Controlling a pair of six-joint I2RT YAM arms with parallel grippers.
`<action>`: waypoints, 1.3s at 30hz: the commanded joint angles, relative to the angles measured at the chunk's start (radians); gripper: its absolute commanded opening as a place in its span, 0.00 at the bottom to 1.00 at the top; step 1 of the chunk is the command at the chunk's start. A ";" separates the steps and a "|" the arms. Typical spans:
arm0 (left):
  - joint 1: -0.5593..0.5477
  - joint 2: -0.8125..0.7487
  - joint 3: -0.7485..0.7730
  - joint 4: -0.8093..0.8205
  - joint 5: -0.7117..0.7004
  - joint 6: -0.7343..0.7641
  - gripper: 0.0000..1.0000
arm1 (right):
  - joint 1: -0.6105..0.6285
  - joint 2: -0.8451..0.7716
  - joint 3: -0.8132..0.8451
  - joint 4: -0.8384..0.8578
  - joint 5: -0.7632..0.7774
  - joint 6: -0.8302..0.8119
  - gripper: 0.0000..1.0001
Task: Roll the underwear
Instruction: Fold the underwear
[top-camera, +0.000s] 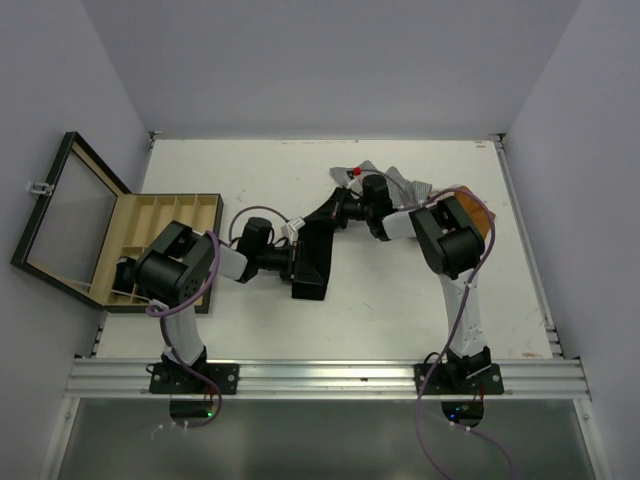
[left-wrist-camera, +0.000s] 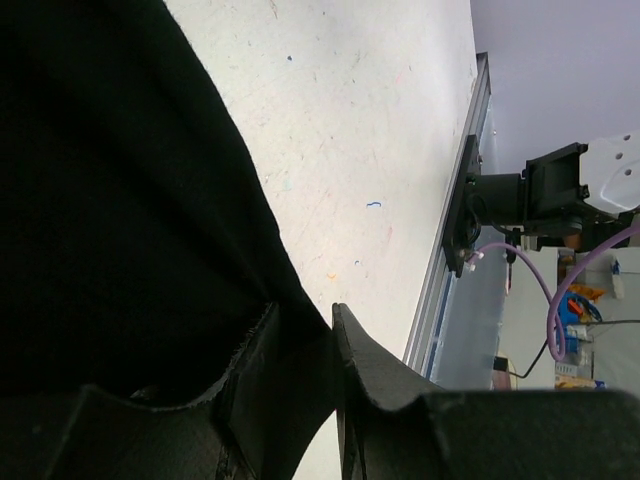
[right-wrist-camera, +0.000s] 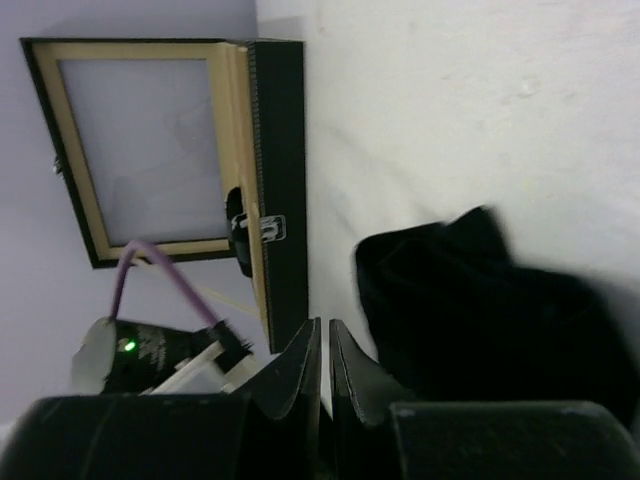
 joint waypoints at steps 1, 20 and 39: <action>0.005 0.011 -0.037 -0.059 -0.114 0.059 0.34 | 0.009 -0.161 -0.043 0.024 0.011 -0.039 0.12; 0.004 0.006 -0.041 -0.045 -0.101 0.055 0.36 | 0.120 -0.107 -0.124 -0.010 0.111 0.025 0.19; 0.004 0.006 -0.044 -0.061 -0.109 0.062 0.37 | 0.114 -0.035 -0.153 0.095 0.145 0.100 0.80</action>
